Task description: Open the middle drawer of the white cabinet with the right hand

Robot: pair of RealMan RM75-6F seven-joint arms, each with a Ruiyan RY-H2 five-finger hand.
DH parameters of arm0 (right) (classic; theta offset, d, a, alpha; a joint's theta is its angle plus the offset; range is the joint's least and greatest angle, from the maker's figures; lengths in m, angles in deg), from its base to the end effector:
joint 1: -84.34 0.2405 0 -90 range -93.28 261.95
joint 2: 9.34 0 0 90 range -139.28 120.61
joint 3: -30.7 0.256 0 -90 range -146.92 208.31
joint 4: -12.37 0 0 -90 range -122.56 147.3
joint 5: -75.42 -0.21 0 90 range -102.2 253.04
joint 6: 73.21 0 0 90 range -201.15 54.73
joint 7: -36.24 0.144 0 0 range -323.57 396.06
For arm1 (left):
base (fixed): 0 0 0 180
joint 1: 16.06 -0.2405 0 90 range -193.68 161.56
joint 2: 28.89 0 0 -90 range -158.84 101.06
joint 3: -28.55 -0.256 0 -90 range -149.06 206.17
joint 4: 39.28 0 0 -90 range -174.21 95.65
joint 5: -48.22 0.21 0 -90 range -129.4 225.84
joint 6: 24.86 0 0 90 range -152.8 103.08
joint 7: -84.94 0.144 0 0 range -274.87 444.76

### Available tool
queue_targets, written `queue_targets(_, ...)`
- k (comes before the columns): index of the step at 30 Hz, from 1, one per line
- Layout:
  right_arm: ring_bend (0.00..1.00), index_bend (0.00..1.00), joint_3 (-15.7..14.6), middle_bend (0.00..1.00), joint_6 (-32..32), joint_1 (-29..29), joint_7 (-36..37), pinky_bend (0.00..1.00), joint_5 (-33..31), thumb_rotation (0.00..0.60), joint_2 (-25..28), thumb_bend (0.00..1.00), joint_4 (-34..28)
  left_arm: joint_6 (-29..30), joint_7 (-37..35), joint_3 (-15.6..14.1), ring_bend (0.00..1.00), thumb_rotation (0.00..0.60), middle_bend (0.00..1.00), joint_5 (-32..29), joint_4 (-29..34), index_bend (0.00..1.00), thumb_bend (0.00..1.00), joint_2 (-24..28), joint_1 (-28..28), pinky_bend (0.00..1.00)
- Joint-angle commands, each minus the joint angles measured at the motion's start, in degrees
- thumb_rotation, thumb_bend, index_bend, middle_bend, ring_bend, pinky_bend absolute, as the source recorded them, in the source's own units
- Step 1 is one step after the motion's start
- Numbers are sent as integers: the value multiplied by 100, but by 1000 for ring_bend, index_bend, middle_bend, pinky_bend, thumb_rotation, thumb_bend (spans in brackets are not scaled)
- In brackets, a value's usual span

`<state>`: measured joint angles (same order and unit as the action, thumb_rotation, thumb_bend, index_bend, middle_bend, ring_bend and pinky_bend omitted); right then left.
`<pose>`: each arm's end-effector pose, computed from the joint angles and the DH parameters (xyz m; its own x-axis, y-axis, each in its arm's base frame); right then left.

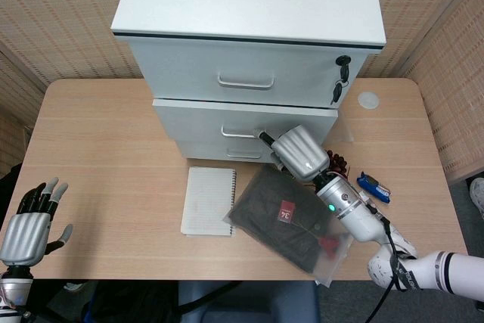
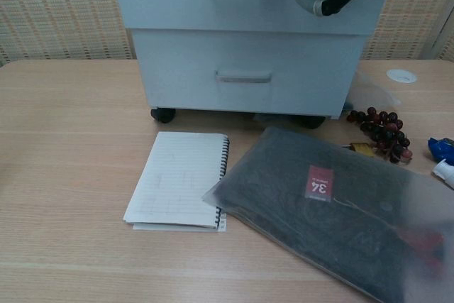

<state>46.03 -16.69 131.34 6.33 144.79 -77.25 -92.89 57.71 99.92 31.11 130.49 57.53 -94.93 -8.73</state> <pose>-0.0682 -0.3447 0.0915 0.5853 0.0472 0.8095 -0.6512 -0.5676 0.5039 -0.2951 0.1908 0.1377 0.5241 0.0482 0.8503 0.8514 -0.0057 -0.5244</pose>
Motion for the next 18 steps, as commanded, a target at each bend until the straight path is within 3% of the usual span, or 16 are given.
queue_targets(1,862,236,-47,836,51,-16,-50,919,22,600,37,475,-73,-2,-6,0,28,600,8,3,-4,88,311,-6,2,94)
queue_targets(18,862,236,-324,836,316,-149,-399,919,271,600,313,475,-696,16,-24,-12,28,600,8,30,-11,89,311,-7,-6,94)
